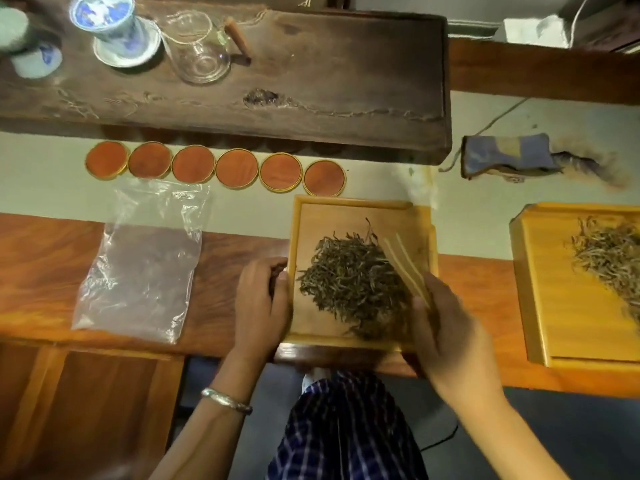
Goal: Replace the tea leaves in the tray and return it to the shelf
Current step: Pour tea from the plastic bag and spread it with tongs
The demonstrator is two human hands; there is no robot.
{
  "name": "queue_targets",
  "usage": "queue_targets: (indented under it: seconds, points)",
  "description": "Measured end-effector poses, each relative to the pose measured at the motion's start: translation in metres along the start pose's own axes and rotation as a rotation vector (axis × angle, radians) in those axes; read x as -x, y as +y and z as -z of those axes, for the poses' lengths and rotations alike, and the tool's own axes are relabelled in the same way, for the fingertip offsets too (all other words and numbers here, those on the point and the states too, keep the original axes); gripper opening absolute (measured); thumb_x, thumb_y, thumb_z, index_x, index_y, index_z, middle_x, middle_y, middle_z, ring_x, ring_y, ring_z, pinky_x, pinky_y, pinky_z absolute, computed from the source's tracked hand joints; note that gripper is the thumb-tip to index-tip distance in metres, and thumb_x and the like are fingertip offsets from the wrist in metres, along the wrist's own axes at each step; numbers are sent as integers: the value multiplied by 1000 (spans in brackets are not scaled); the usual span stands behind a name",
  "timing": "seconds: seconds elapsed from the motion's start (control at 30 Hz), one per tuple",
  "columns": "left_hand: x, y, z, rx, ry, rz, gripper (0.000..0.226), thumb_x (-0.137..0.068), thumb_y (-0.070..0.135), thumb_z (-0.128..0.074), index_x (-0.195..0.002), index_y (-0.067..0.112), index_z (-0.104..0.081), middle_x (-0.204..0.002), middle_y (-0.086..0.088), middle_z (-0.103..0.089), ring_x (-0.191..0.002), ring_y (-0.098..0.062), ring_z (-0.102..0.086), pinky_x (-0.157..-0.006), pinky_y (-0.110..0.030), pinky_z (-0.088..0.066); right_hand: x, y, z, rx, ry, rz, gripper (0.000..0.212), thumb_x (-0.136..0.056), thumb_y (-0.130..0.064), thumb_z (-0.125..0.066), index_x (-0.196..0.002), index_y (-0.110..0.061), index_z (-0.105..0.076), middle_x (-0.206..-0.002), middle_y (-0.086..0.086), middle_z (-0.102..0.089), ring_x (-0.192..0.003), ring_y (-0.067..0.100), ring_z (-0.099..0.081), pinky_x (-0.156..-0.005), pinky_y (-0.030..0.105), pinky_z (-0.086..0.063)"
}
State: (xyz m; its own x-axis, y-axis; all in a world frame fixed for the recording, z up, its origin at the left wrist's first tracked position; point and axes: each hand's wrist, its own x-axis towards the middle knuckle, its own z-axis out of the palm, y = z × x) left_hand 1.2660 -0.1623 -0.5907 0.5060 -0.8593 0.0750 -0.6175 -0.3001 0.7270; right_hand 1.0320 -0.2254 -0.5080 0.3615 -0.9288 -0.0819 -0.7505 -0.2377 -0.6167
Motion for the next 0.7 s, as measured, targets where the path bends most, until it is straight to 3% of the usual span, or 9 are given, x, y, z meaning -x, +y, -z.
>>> queue_targets:
  seconds: [0.1,0.27,0.37,0.43,0.7]
  points:
    - [8,-3,3,9,-13,-24,17,-91,19,-50,-103,12,-59,-96,9,-51,-91,-11,-47,-78,-25,-34,24,-15,-21,3,64,-34,20,-93,-29,-48,-113,-29,-45,-58,-14,-53,-40,1,-47,-33,9,-30]
    - [10,-4,0,-2,10,-55,14,-87,13,-53,-100,14,-57,-93,10,-47,-87,-6,-41,-76,-25,-31,28,-30,-45,99,144,-19,14,-90,-20,-60,-104,-22,-59,-65,-9,-61,-45,3,-50,-40,2,-30]
    - [10,-7,-2,-5,19,-64,13,-87,13,-52,-99,15,-56,-92,11,-47,-86,-7,-42,-74,-25,-31,27,-27,-56,104,160,18,21,-89,-16,-61,-110,-14,-63,-75,1,-67,-53,16,-64,-38,25,-49]
    - [10,-8,-3,-3,30,-71,14,-86,14,-52,-100,17,-55,-92,12,-46,-86,-7,-41,-74,-24,-30,35,-22,-61,126,158,67,26,-88,-14,-62,-114,-10,-63,-81,6,-69,-56,20,-67,-39,34,-53]
    - [11,-8,-7,-12,55,-68,15,-85,13,-53,-99,17,-54,-91,11,-46,-85,-6,-39,-74,-23,-27,55,-7,-64,123,173,119,28,-87,-17,-60,-112,-8,-66,-87,4,-72,-63,19,-69,-43,30,-54]
